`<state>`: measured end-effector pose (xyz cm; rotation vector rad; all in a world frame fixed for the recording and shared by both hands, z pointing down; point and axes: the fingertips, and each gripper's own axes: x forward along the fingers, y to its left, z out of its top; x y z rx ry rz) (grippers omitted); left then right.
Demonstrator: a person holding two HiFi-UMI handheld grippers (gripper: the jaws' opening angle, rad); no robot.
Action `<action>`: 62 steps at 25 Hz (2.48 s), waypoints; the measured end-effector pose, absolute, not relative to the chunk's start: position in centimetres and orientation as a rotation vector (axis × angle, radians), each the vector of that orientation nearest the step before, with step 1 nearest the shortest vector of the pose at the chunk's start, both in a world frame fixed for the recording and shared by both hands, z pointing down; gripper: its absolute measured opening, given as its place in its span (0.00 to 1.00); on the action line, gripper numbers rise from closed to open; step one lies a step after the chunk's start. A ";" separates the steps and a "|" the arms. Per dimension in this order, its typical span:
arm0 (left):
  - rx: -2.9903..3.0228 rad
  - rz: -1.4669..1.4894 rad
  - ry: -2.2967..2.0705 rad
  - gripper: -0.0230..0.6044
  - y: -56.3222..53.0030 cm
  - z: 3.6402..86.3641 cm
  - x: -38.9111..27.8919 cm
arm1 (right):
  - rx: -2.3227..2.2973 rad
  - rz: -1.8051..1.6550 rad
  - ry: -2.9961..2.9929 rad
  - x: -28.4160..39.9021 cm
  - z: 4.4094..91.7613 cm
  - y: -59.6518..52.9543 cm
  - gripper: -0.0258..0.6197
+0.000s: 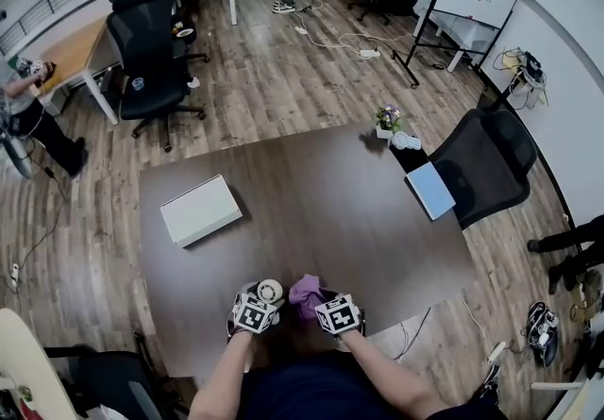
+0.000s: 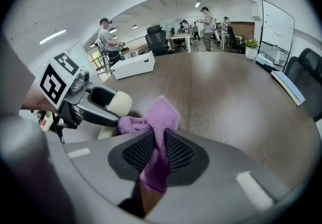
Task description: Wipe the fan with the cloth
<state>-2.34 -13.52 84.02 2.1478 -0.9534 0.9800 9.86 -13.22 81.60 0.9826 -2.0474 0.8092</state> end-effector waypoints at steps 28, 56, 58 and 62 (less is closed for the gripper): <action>2.081 -1.156 -0.708 0.62 -11.1 58.0 -12.2 | 0.202 0.338 -2.812 -3.3 53.9 -6.7 0.15; 1.948 -1.378 -0.553 0.62 -9.8 55.7 -11.0 | 0.299 0.603 -2.755 -2.5 54.8 -8.2 0.15; 1.930 -1.409 -0.582 0.62 -10.1 55.7 -12.0 | 0.183 0.557 -2.754 -3.0 54.7 -5.9 0.15; 1.905 -1.440 -0.624 0.62 -10.6 55.7 -13.5 | 0.035 0.528 -2.737 -3.6 54.5 -2.8 0.15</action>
